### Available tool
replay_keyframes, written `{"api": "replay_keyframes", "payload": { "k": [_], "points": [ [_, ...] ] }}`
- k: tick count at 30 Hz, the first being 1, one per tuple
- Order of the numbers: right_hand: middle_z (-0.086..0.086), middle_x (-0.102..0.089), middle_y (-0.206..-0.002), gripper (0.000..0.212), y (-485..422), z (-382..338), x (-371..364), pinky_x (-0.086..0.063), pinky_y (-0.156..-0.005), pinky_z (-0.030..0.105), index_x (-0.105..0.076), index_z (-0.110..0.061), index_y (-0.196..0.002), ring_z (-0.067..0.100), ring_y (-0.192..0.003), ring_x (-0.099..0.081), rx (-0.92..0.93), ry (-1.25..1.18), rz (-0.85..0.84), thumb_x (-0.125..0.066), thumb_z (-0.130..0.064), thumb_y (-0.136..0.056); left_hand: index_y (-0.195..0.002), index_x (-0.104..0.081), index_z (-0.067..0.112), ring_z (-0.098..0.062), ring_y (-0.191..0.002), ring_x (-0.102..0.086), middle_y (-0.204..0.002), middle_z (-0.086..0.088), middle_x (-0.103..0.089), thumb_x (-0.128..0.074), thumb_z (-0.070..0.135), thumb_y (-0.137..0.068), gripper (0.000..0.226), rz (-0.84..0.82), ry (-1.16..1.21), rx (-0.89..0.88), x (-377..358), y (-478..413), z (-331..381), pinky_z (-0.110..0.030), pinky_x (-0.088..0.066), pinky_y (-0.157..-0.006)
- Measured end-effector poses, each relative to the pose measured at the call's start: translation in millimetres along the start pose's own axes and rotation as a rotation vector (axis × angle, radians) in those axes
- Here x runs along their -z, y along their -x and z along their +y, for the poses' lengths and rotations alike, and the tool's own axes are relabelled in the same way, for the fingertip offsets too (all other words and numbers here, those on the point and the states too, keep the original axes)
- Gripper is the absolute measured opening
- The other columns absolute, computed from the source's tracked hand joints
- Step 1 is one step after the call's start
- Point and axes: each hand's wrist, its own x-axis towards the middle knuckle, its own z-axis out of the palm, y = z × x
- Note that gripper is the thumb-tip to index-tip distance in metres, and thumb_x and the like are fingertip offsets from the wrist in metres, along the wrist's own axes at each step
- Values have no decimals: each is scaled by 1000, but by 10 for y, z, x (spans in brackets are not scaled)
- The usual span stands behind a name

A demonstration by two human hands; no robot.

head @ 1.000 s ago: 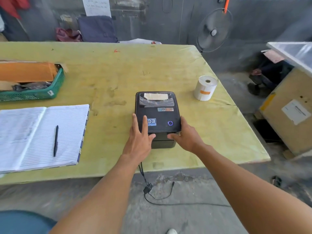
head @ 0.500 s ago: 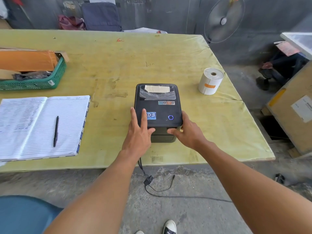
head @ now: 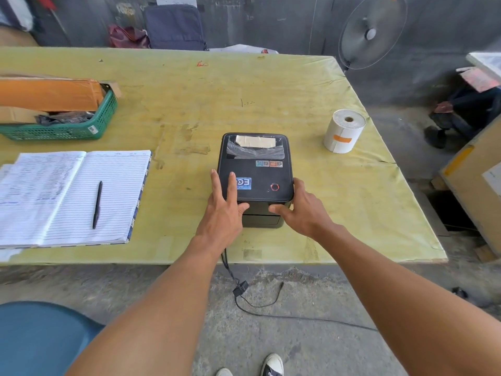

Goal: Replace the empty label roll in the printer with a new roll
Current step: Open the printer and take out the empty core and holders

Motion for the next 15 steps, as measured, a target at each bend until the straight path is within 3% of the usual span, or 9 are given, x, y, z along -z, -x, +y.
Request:
{"api": "replay_keyframes", "payload": {
  "k": [8,15],
  "points": [
    [9,-67,-122,76,-19,-16,50,-40,-70,34,-28,-15,-141,34,-99,-65,-22,18,-6,-64,-55,-87,-155,1,13,-47,-119,-53,-157,-32,11,-44,40,-100,76,10,17,68,8,-93,-26,-43,-51,-91],
    [9,-70,-108,80,-170,-196,338,-43,-68,37,-36,-16,-137,32,-92,-65,-26,6,89,-51,-73,-82,-153,-17,18,-50,-113,-54,-159,-27,-3,-37,46,-101,63,106,78,114,309,-287,55,-48,-49,-86]
  ]
}}
